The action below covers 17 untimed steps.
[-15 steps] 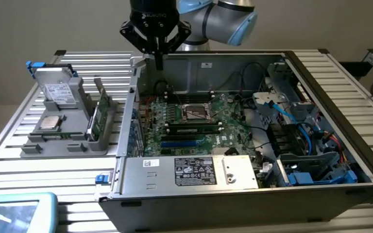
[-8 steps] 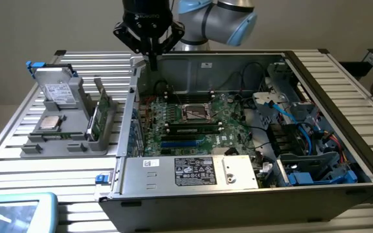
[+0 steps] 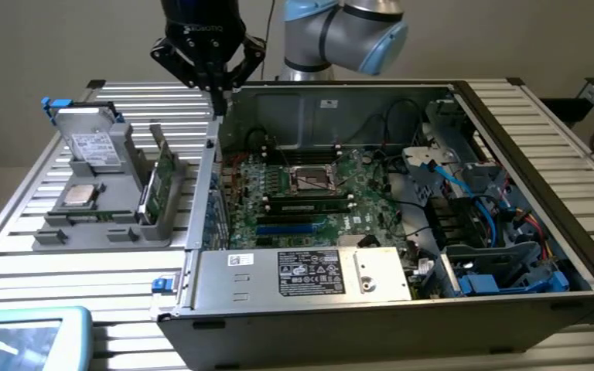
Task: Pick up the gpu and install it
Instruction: 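Reach for the gpu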
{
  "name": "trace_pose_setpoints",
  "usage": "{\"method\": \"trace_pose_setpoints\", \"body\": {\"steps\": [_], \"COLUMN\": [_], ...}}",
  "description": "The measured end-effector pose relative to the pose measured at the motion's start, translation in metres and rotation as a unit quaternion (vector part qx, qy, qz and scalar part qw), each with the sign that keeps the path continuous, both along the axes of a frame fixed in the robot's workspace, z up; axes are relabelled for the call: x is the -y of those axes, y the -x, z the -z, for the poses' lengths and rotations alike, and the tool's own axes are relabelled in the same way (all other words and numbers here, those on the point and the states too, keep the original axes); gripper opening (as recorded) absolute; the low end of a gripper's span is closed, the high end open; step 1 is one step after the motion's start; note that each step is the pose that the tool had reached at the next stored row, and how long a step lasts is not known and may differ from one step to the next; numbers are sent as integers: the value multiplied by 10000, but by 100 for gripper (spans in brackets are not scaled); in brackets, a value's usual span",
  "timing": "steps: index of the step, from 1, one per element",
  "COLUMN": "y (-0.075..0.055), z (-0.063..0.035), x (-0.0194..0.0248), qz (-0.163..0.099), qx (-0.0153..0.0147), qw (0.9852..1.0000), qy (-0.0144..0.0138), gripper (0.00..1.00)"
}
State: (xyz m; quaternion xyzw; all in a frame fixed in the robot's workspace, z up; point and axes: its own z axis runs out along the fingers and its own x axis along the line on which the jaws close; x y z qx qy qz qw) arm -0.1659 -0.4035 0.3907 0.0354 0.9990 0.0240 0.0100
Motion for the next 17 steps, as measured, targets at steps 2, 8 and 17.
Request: {"method": "trace_pose_setpoints", "body": {"steps": [2,8,17], "y": [81,275,608], "z": [5,24,62], "x": [3,6,12], "qz": [1,1,0], "qx": [-5,-63,-161], "qw": [10000,10000,9999], "qy": [0,0,0], "gripper": [11,11,11]}}
